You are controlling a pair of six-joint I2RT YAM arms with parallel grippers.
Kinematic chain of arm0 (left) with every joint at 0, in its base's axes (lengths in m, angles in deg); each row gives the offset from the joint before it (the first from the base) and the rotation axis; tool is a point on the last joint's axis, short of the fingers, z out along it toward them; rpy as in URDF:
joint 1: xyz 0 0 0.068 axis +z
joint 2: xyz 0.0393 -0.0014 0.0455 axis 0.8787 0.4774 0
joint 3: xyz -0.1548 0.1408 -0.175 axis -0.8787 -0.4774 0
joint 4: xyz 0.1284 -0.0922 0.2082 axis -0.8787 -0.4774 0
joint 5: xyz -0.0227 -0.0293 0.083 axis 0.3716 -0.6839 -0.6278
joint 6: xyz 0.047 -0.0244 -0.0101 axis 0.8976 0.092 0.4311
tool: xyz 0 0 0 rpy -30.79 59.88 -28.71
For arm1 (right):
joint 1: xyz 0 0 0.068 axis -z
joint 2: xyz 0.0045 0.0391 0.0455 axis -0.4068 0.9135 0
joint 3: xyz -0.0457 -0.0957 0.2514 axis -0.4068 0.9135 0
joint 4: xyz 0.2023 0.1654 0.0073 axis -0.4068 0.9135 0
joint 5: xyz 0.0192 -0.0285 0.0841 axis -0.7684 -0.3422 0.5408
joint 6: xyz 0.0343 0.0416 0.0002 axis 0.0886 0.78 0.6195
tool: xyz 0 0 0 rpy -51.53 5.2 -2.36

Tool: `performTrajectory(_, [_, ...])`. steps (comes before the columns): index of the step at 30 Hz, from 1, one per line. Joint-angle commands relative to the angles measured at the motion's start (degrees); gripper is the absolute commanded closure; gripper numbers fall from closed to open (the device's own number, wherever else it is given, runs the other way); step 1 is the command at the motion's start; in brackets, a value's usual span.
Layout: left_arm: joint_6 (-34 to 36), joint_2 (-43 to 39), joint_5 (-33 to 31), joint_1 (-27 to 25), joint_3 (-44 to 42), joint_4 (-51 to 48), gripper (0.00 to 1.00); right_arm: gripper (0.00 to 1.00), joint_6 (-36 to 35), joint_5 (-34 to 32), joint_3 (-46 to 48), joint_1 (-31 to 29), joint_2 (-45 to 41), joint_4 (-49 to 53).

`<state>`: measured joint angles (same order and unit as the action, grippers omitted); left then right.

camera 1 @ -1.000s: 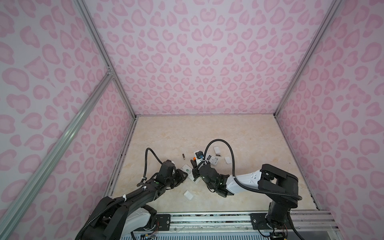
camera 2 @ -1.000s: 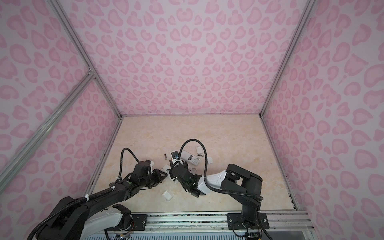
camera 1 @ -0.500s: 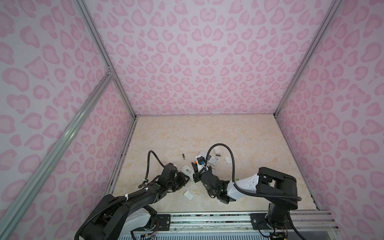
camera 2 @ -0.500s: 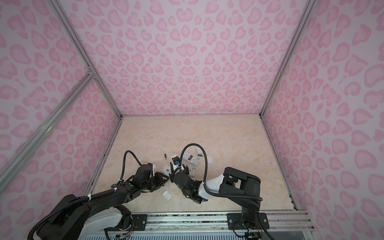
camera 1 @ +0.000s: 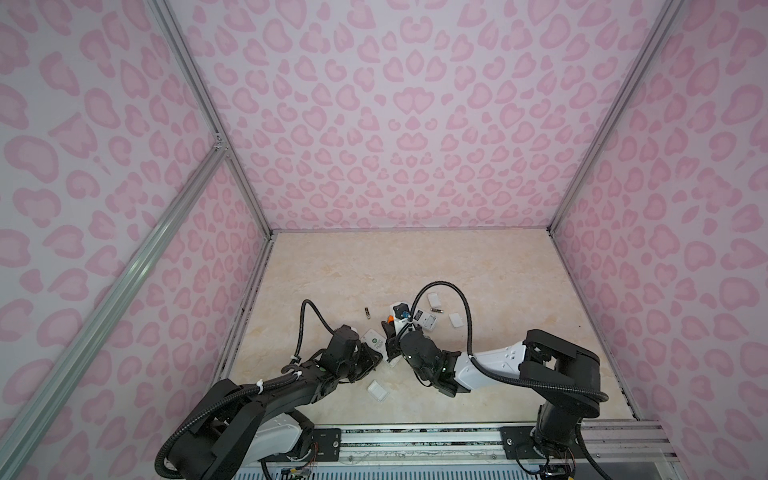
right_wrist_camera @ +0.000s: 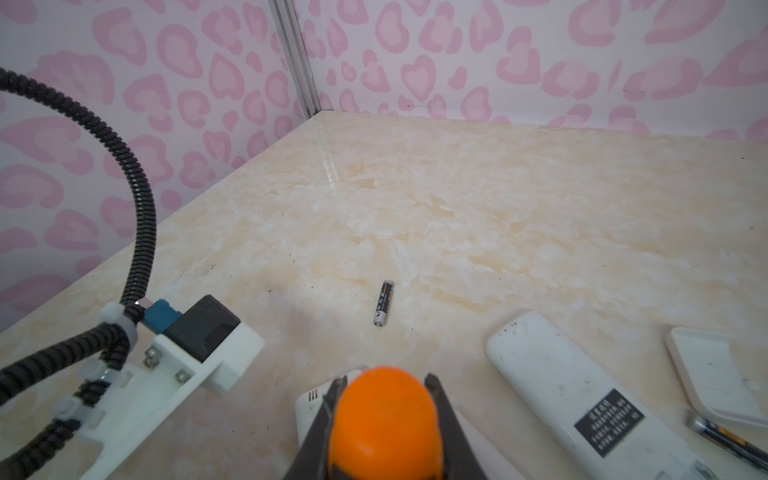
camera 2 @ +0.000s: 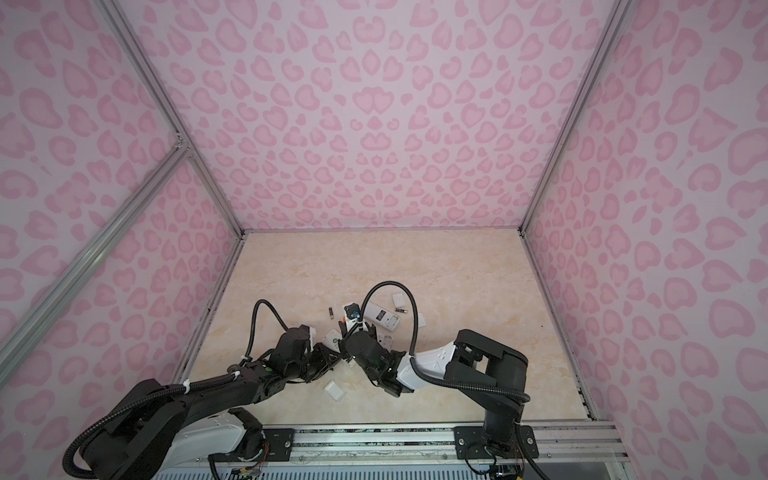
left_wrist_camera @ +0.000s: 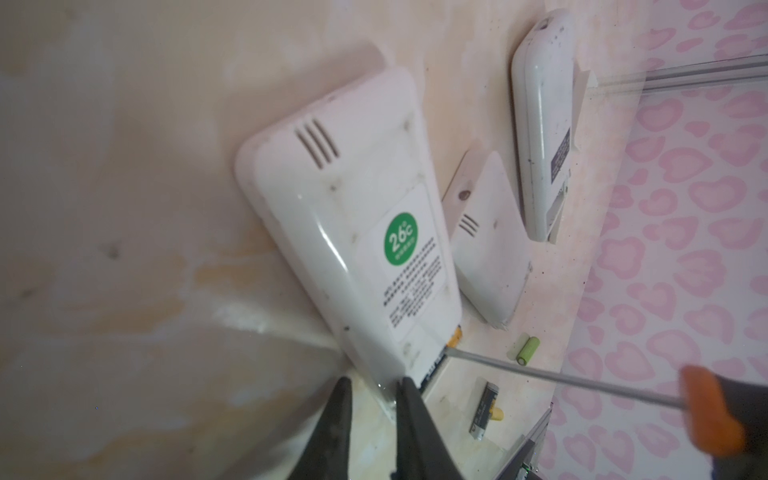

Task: Unload the batteries from the remote control

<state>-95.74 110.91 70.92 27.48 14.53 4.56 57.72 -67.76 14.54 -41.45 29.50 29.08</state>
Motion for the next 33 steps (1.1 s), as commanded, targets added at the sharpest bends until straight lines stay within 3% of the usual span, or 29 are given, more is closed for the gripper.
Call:
performTrajectory(1, [-0.1, 0.7, -0.4, -0.6, 0.9, 2.4, 0.77, 1.0, 2.4, 2.2, -0.8, 1.0, -1.9, 5.3])
performTrajectory(11, [-1.3, 6.6, -2.1, -6.0, 5.3, 3.7, 0.77, 1.0, 5.0, 2.8, 0.0, 4.5, -10.0, 13.8])
performTrajectory(19, [-0.5, 10.8, -2.8, -10.0, 11.0, 2.7, 0.76, 1.0, 11.9, 1.2, 4.2, 6.6, -14.5, 15.9])
performTrajectory(26, [8.9, 6.5, -6.2, -8.8, 18.6, -12.4, 0.7, 1.0, 13.9, 1.3, 5.7, 7.5, -15.3, 16.5])
performTrajectory(33, [22.1, 12.7, -7.3, -0.3, 27.5, -22.7, 0.7, 1.0, 16.4, 1.7, 5.5, 7.7, -14.1, 17.2])
